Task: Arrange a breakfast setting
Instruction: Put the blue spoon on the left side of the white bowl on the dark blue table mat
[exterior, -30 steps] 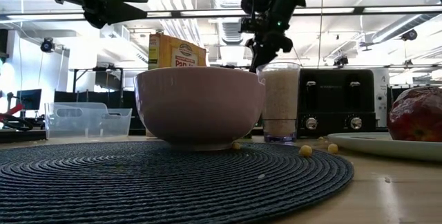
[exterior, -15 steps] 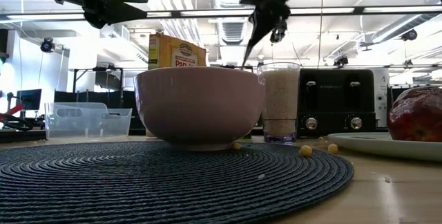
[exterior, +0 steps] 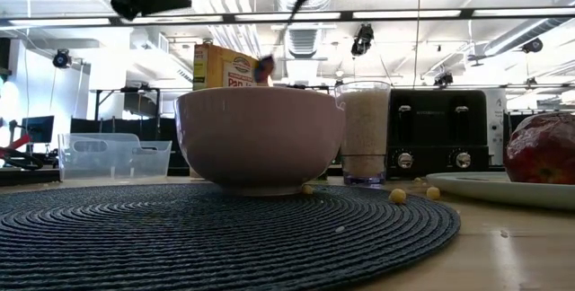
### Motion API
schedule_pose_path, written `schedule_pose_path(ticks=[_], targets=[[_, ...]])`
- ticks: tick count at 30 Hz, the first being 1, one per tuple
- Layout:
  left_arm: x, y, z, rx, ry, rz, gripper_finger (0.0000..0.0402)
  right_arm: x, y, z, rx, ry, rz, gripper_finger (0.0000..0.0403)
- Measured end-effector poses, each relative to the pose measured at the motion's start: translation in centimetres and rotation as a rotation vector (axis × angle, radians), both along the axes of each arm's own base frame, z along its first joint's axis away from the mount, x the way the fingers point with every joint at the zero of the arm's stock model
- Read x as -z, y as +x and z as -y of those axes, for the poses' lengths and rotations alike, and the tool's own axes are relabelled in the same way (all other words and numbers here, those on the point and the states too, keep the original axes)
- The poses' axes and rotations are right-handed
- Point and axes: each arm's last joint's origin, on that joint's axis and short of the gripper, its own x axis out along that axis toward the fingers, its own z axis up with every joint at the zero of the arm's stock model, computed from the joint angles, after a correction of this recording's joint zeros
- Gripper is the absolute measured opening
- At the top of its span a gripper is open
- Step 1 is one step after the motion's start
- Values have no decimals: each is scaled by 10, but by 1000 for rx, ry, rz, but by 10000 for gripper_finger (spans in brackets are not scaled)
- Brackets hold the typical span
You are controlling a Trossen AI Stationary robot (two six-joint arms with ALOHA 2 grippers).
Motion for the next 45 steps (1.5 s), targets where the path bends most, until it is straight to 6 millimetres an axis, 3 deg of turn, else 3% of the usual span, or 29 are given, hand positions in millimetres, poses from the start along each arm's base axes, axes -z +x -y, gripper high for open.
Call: schedule_pose_path(ticks=[7,15,32,38,45], targets=[[-14,0,0,1,16,26,288,2,20,-61,0,-45,74,9],[-17,-6,5,40,-46,75,288,28,52,-117,97,-72,111,9],[-23,-16,42,276,-81,173,288,100,130,-192,242,-313,141,8],[-25,-15,49,314,-92,200,288,132,145,-220,308,-450,149,8],[-27,-17,55,347,-72,218,288,154,158,-241,348,-418,239,8]])
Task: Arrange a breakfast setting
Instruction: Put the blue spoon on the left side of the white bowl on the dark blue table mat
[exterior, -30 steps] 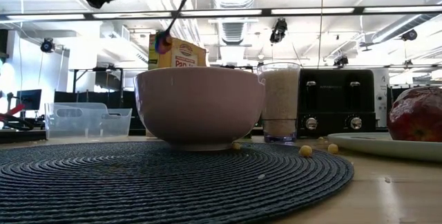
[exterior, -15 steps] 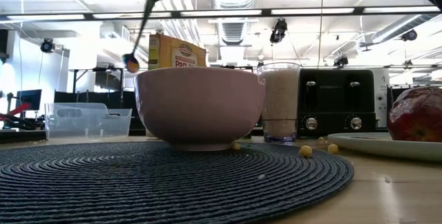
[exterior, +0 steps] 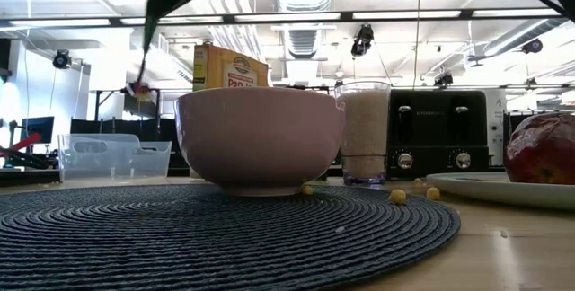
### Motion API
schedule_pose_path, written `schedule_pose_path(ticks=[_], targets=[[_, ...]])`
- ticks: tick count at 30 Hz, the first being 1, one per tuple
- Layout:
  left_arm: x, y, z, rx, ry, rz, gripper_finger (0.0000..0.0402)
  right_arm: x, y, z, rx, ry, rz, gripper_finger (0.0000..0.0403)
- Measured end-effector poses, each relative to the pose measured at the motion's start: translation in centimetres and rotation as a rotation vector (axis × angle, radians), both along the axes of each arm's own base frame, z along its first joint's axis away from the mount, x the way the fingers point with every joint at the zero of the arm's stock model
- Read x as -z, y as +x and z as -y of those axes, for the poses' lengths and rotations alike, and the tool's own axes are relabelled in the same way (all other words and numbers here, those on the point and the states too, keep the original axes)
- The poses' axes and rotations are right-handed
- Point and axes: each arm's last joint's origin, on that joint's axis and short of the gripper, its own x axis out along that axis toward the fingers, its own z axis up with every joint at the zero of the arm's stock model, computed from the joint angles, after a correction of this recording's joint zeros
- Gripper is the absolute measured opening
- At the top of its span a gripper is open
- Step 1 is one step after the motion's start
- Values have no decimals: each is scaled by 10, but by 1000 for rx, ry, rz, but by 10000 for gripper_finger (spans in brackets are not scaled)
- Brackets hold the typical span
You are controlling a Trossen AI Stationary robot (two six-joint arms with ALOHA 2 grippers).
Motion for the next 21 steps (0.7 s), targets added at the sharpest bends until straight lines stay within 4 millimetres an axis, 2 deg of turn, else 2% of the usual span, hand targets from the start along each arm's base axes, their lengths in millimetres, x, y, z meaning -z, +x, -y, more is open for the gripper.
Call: schedule_pose_path(ticks=[6,10,13,21], targets=[[-1,-1,0,3,-4,6,288,12,2,-11,-64,2,-39,8],[0,0,1,6,-1,4,288,25,-4,-27,-152,42,-119,8],[0,0,1,6,-1,4,288,30,-7,-37,-142,59,-111,8],[-1,-1,1,7,1,5,288,31,-6,-36,-98,152,-58,9]])
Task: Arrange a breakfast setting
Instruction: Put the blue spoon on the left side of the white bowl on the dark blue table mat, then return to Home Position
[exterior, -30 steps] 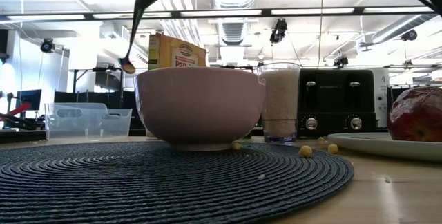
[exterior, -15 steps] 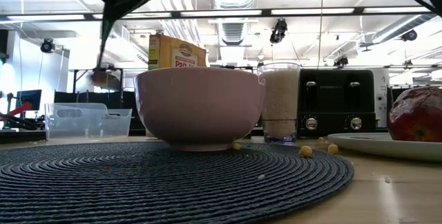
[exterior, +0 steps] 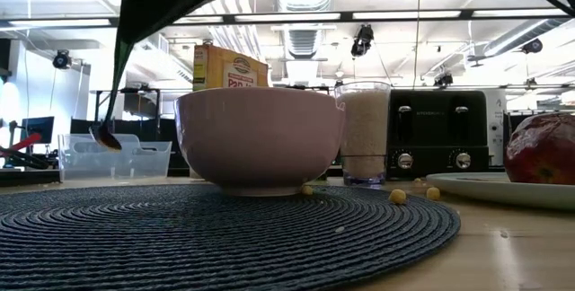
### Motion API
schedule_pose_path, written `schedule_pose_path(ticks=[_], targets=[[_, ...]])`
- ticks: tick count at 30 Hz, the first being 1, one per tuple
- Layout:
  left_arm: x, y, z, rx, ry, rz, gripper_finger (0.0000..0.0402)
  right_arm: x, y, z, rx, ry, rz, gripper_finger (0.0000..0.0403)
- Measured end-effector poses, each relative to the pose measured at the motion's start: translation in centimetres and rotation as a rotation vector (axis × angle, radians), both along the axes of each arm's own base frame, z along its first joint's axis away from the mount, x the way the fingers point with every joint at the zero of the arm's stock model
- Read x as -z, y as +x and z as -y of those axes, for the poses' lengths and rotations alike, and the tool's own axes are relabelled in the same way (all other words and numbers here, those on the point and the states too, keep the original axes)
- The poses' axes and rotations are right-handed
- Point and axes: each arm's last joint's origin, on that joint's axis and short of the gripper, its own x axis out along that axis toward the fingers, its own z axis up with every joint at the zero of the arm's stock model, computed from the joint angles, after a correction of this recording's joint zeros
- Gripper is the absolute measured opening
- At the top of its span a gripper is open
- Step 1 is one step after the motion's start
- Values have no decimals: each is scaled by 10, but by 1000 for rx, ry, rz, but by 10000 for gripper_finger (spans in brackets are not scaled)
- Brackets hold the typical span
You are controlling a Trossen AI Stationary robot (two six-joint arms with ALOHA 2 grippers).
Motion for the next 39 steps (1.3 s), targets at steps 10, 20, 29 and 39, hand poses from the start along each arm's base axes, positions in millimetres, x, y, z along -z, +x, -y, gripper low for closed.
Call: schedule_pose_path(ticks=[10,20,29,39], targets=[[0,0,0,0,2,0,288,11,1,-3,-76,69,-61,9],[0,0,0,0,3,0,288,17,0,-2,-91,72,-91,10],[0,0,0,0,3,0,288,25,1,-3,-102,84,-97,53],[0,0,0,0,3,-1,288,26,1,-2,-116,101,-105,84]])
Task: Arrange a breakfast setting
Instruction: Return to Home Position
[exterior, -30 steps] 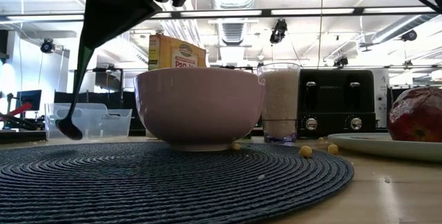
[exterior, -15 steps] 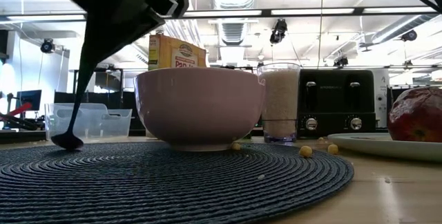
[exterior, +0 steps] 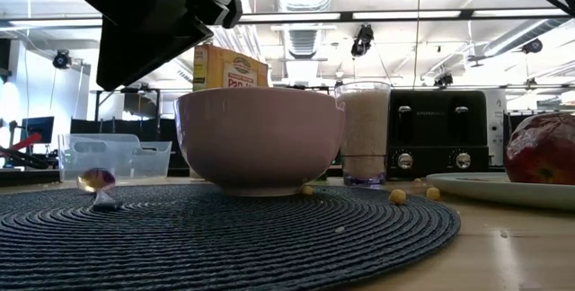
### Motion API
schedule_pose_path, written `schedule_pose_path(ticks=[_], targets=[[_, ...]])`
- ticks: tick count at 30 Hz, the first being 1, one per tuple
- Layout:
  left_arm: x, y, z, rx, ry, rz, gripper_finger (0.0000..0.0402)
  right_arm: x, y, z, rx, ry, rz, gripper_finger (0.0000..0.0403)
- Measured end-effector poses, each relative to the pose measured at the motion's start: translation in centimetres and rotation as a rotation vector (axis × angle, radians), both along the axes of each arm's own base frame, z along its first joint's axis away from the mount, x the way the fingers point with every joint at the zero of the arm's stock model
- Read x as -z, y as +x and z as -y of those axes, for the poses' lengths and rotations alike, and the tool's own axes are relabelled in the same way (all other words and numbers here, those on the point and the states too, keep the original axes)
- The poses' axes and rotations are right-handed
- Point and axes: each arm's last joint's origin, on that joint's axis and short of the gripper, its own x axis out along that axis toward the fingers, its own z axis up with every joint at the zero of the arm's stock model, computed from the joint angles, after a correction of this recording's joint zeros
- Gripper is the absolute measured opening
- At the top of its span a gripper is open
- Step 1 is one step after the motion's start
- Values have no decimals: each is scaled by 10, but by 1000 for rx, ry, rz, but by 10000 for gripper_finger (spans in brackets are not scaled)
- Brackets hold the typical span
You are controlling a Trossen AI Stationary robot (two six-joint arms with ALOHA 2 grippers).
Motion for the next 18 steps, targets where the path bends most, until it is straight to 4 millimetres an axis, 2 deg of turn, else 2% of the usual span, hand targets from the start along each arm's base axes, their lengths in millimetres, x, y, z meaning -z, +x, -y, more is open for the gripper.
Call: schedule_pose_path(ticks=[3,6,10,14,18], targets=[[0,0,0,0,2,-3,288,-4,-2,1,-14,-34,-28,83],[2,2,1,0,9,-14,288,-16,-11,4,21,-115,-58,78],[3,3,2,-1,25,-22,288,-37,-34,4,99,-253,-78,64],[4,5,3,-2,34,-27,288,-55,-61,2,130,-315,-95,48],[5,8,6,0,32,-38,286,-75,-88,15,136,-325,-98,35]])
